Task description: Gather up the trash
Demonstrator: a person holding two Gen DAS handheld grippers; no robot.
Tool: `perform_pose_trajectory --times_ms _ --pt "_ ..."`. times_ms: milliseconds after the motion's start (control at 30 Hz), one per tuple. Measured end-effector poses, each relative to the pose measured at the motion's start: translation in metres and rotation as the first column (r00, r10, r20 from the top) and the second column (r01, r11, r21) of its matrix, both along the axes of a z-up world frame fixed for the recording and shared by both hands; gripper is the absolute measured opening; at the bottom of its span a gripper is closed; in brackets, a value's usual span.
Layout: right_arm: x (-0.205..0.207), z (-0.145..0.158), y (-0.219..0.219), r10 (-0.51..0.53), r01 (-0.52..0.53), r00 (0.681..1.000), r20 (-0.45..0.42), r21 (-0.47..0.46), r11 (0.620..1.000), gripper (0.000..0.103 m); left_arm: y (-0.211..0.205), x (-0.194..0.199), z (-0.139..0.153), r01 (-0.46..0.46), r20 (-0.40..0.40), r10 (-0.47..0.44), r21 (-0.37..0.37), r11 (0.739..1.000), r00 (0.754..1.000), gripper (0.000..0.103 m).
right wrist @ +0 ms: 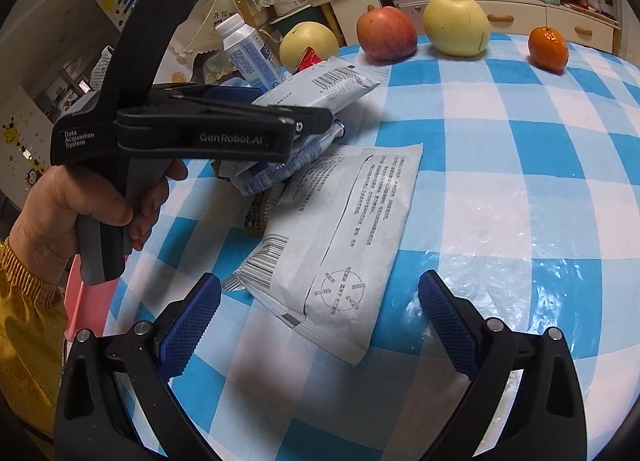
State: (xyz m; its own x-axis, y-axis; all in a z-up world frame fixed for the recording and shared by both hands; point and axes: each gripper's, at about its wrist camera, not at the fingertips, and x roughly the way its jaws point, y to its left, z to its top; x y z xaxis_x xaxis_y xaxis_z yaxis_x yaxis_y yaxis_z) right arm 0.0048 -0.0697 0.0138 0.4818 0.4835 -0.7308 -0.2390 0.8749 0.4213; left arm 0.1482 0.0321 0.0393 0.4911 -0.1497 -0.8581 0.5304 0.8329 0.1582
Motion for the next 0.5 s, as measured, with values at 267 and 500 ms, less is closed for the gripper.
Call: perform_pose_trajectory --times_ms 267,500 --pt "0.002 -0.003 0.006 0.003 -0.003 1.000 0.010 -0.028 1.000 0.098 -0.001 -0.007 -0.004 -0.044 0.065 0.044 0.003 0.999 0.997 0.080" --pt "0.004 -0.003 0.003 -0.010 0.011 1.000 0.027 -0.031 0.999 0.097 0.002 -0.020 0.002 -0.117 0.117 0.124 -0.067 0.991 0.985 0.065"
